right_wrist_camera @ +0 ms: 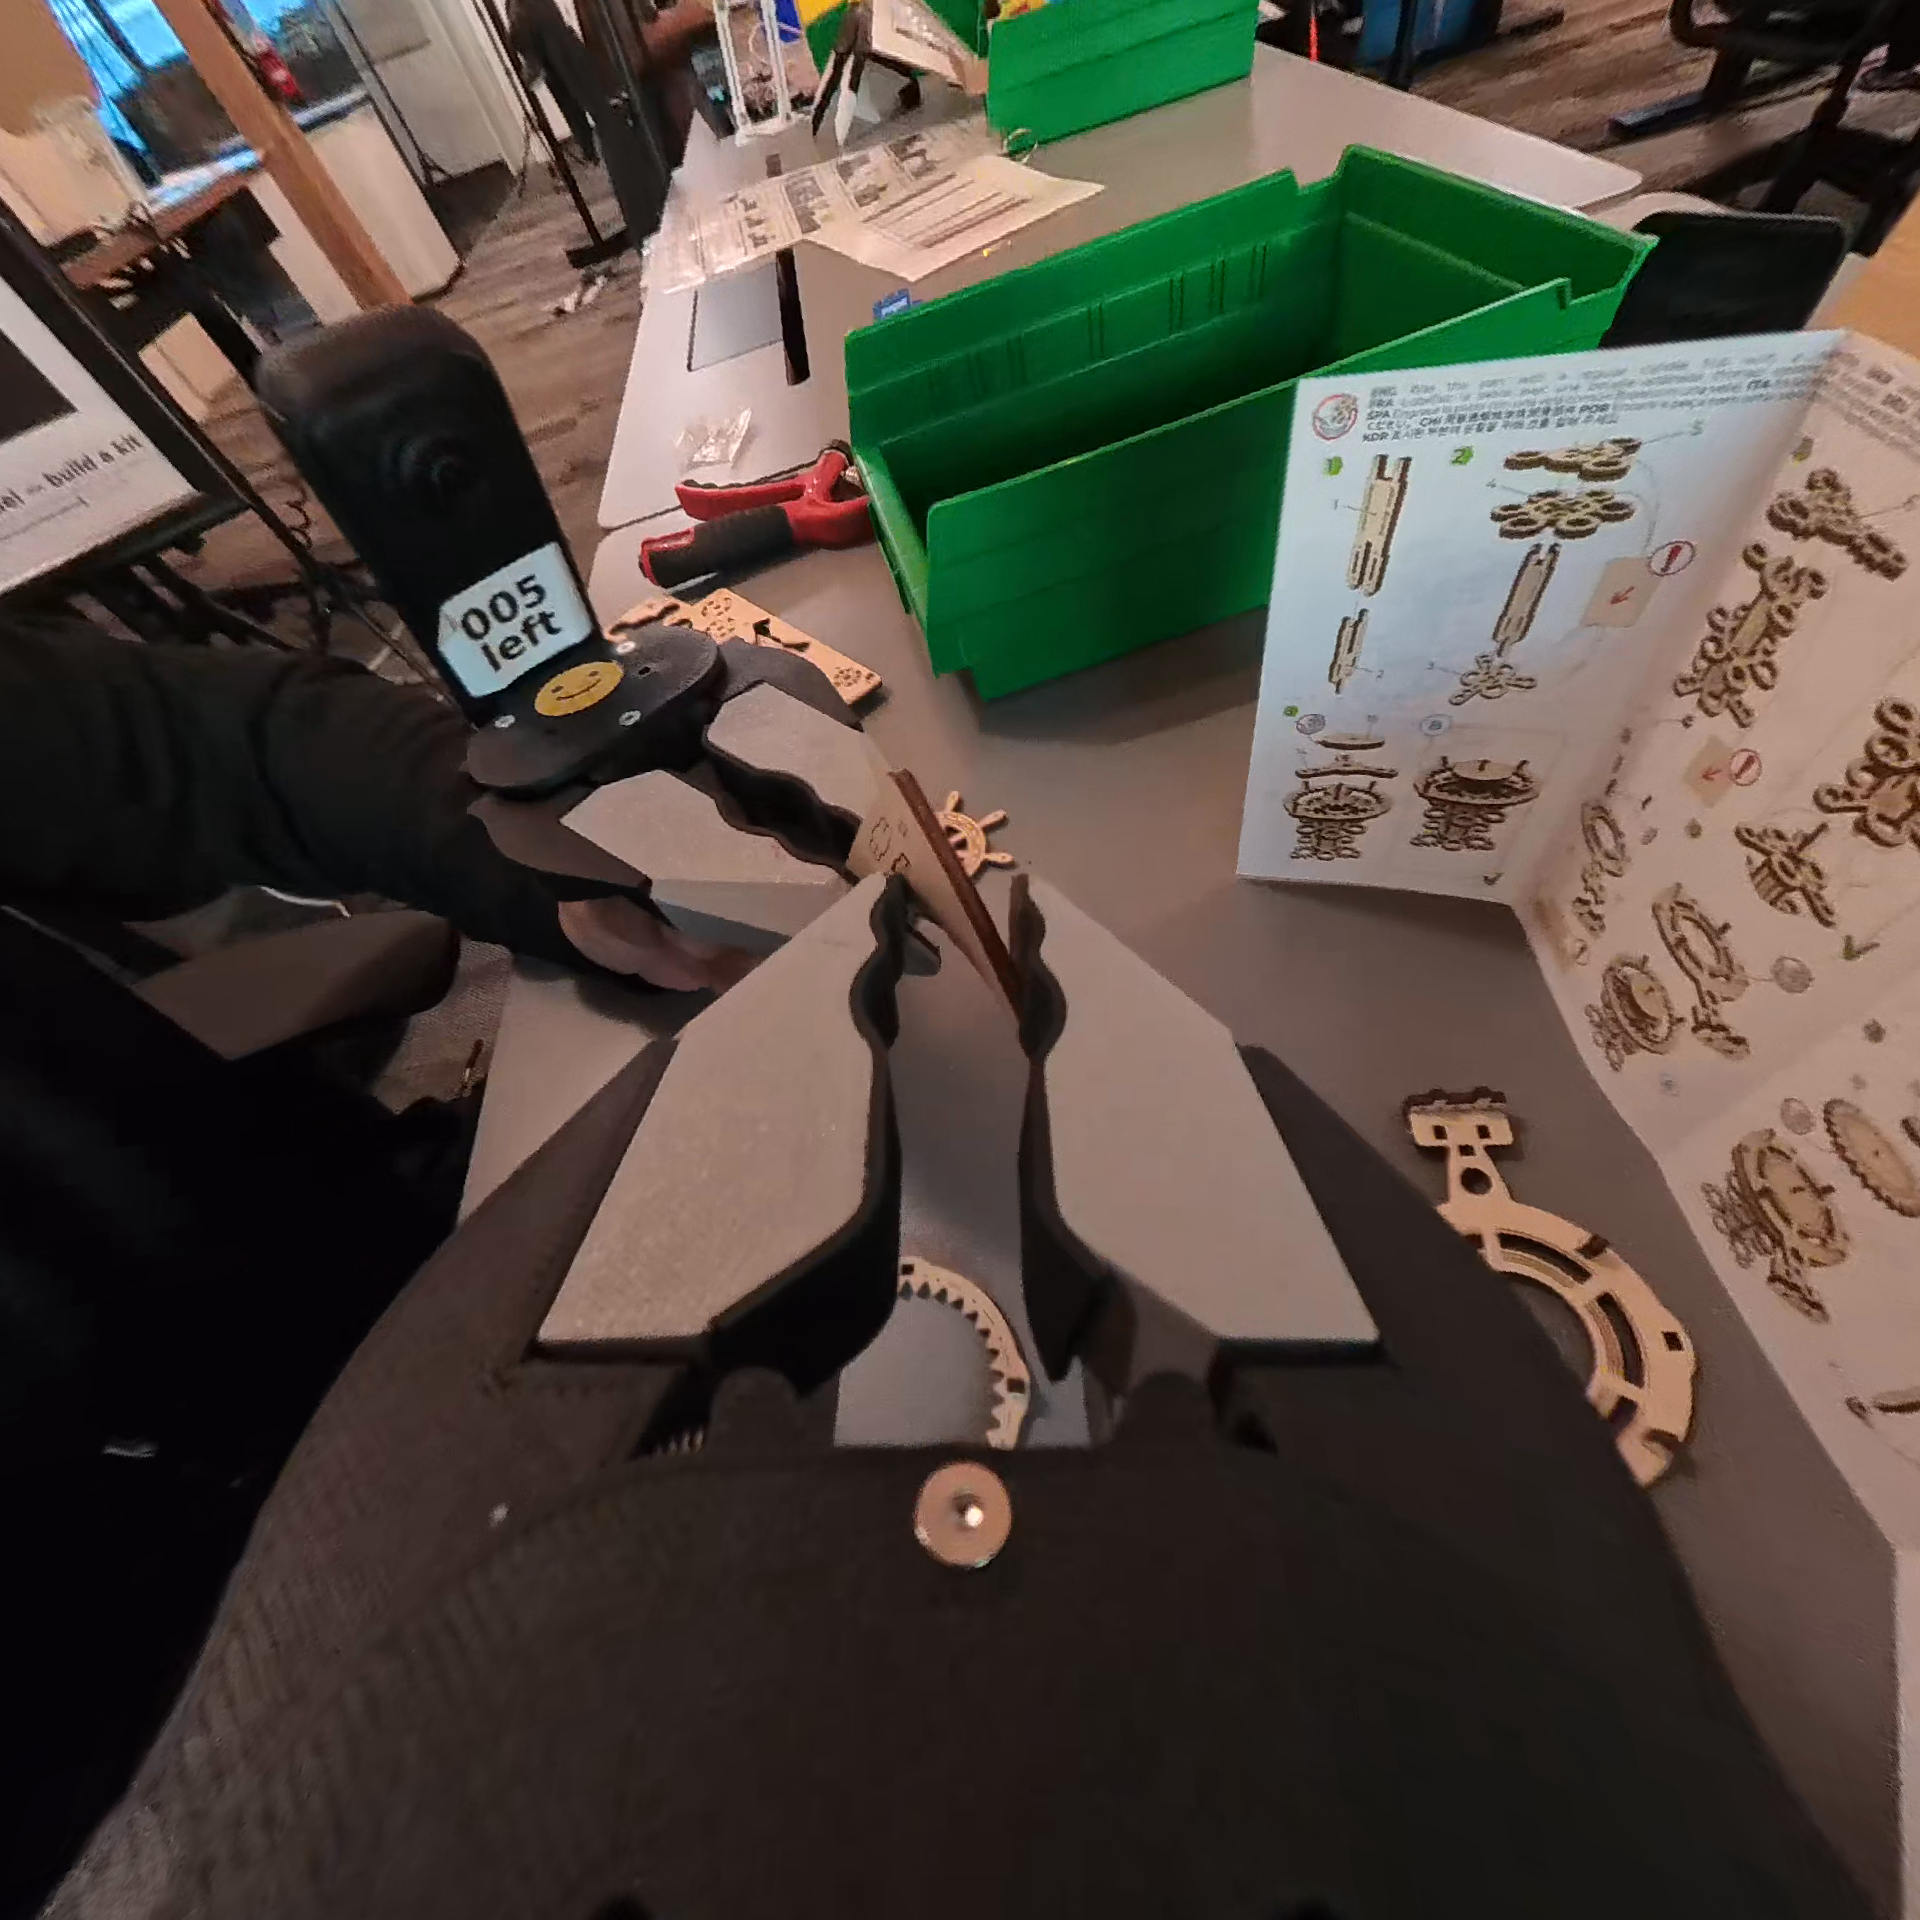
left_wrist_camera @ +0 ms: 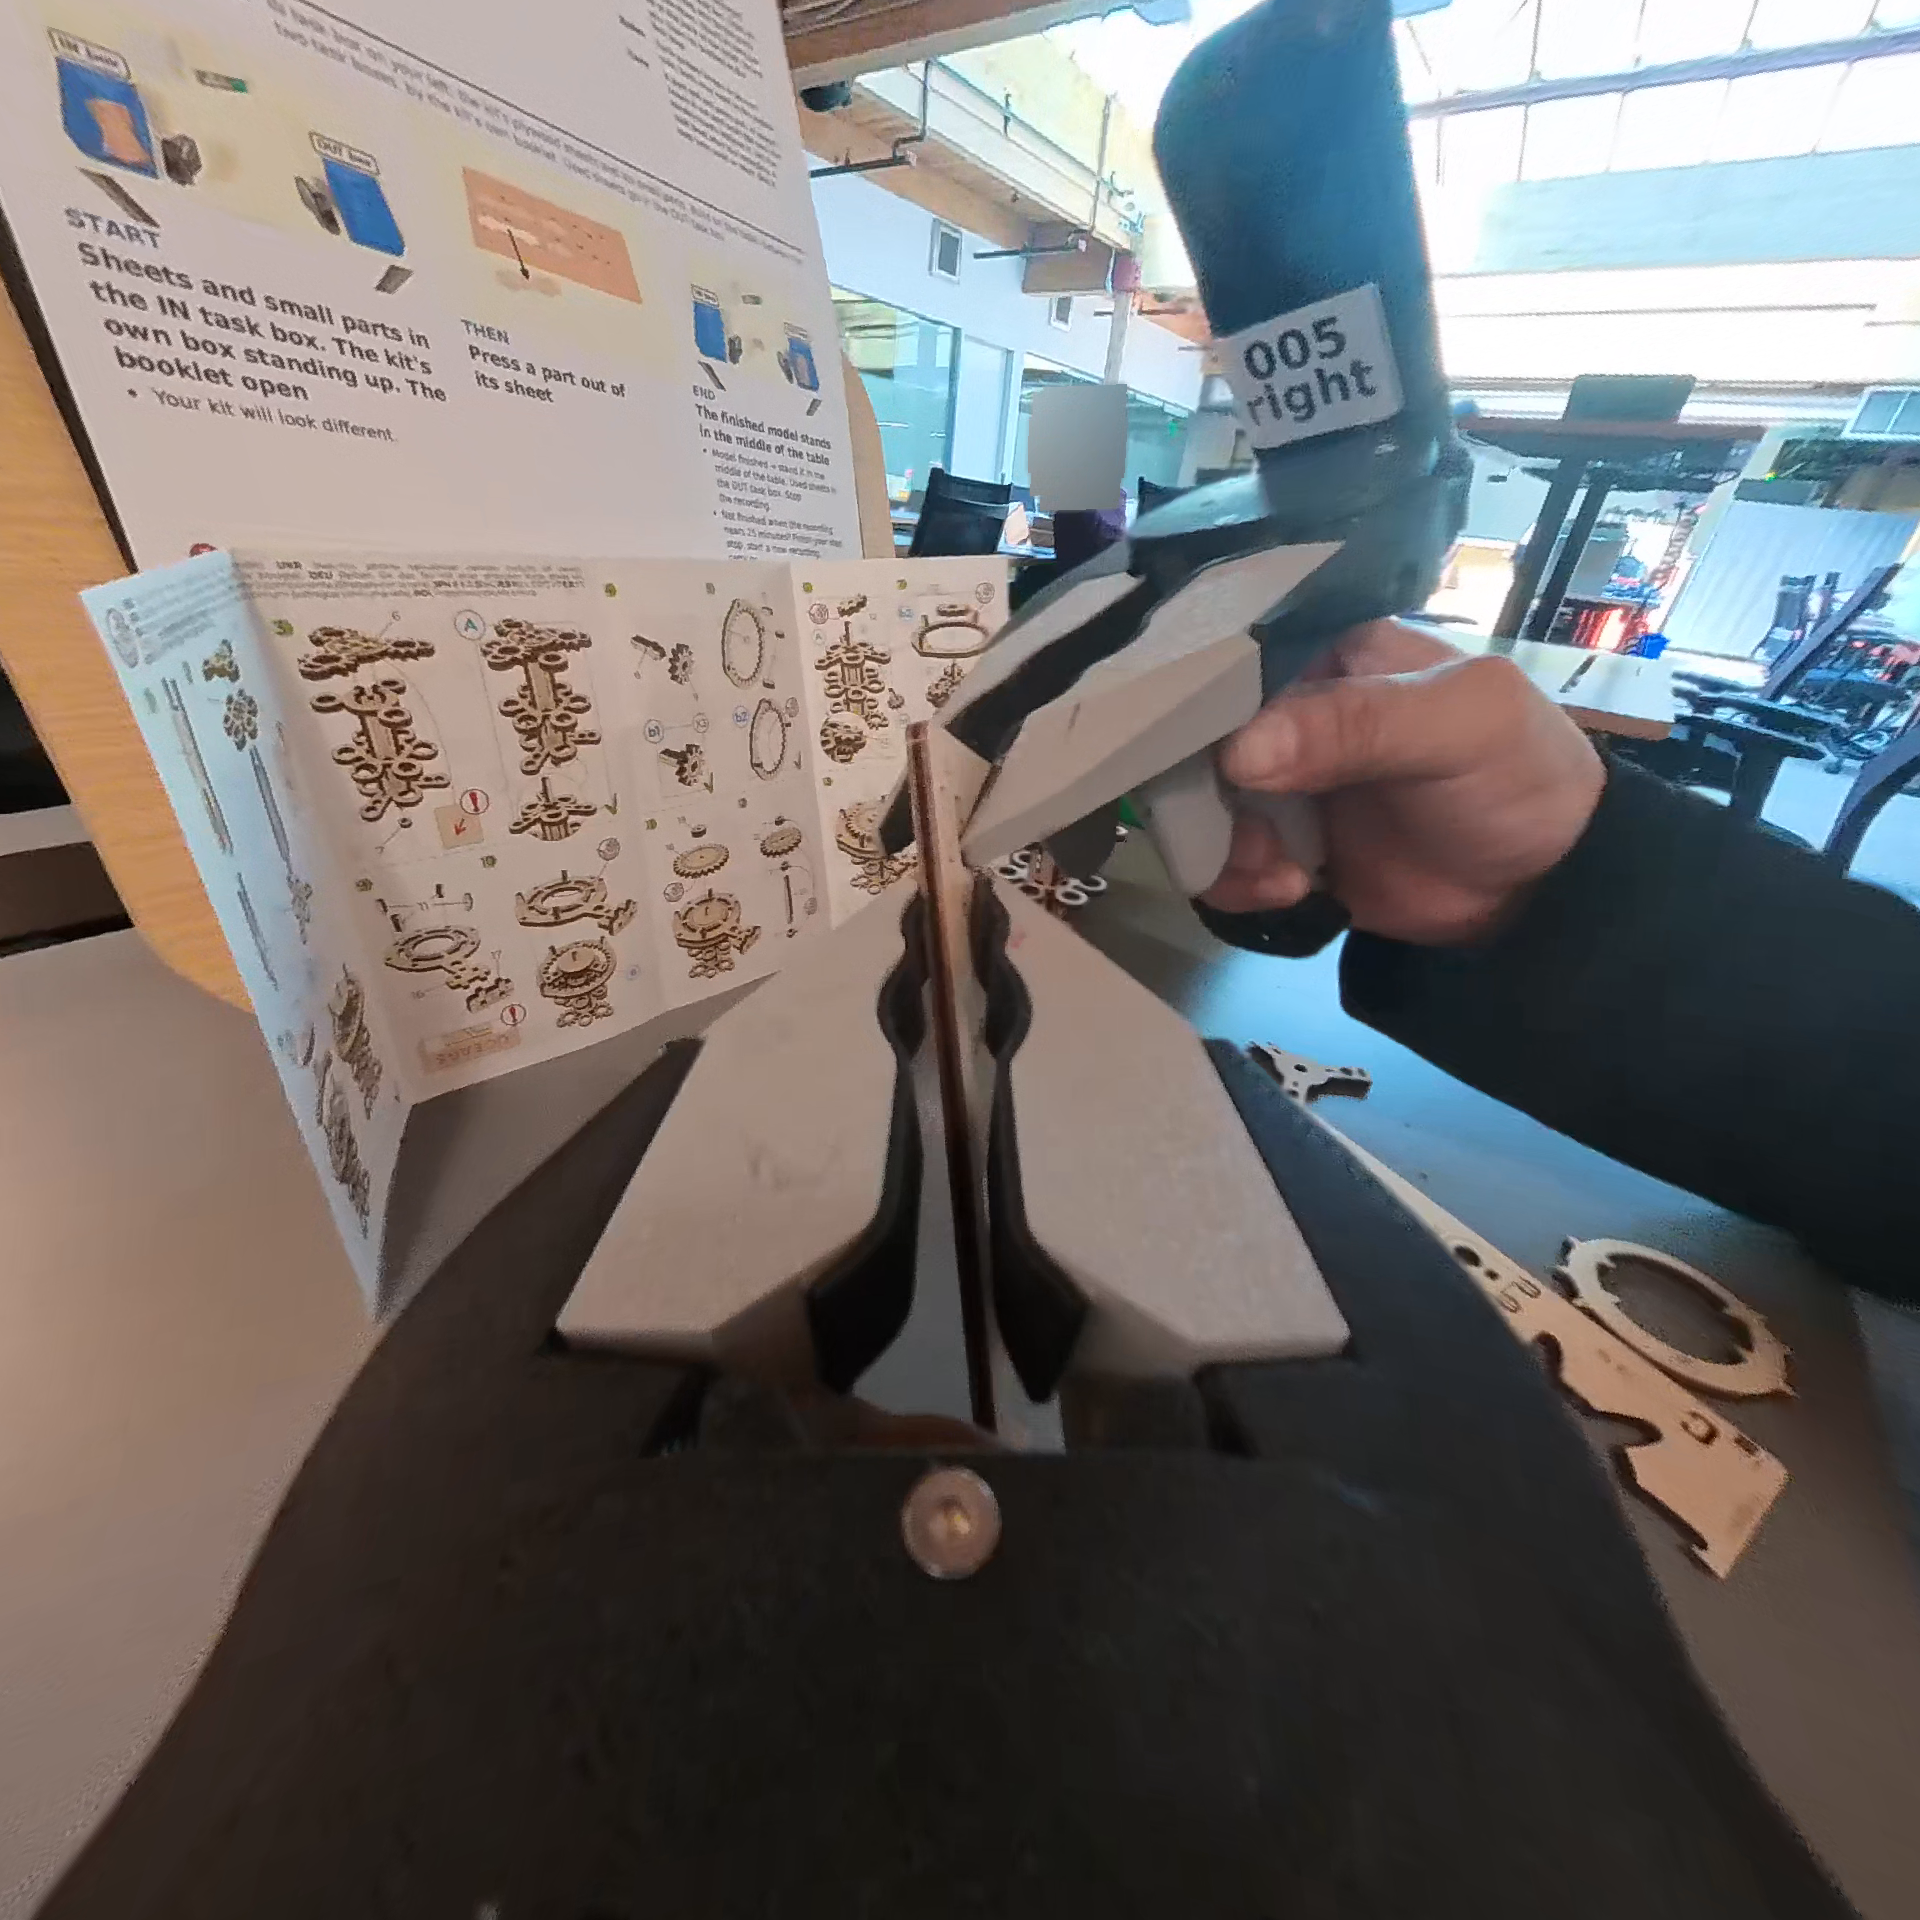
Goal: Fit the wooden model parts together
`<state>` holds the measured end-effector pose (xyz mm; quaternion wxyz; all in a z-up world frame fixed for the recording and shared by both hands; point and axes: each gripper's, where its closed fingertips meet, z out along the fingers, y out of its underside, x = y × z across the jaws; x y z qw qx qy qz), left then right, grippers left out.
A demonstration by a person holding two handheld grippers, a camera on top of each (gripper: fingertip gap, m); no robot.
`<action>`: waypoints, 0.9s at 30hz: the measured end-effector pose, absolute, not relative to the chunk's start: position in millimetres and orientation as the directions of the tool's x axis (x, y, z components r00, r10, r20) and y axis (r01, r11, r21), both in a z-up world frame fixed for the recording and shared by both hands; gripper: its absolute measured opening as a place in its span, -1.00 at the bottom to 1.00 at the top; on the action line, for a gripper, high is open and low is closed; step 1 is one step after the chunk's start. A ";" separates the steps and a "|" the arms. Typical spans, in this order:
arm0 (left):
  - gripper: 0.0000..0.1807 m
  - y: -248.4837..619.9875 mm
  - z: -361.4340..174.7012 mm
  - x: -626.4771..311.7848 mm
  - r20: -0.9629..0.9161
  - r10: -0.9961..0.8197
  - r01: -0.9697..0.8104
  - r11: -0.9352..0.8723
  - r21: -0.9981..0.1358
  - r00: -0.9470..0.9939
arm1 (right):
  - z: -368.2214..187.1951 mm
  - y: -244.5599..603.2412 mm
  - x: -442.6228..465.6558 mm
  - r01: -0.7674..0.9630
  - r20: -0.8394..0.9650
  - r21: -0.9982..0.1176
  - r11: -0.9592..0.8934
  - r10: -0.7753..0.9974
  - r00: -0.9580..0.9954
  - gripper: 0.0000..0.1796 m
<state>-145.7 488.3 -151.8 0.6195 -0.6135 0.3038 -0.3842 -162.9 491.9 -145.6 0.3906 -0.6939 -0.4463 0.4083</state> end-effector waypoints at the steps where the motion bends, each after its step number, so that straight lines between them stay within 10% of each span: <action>1: -0.96 489.7 -152.8 -146.2 0.097 -0.846 0.105 -0.050 -0.993 0.524 | -146.2 493.2 -163.4 0.286 -0.221 -0.910 -0.299 0.936 0.274 -0.82; 19: -0.90 505.3 -160.3 -157.5 0.162 -0.784 0.127 -0.106 -0.986 0.599 | -148.1 506.0 -175.5 0.186 -0.217 -0.933 -0.307 0.895 0.389 -0.91; 27: -0.93 488.6 -147.7 -145.7 0.105 -0.863 0.158 -0.030 -0.987 0.494 | -133.3 488.9 -164.3 0.038 -0.397 -0.913 -0.407 0.906 0.146 -0.94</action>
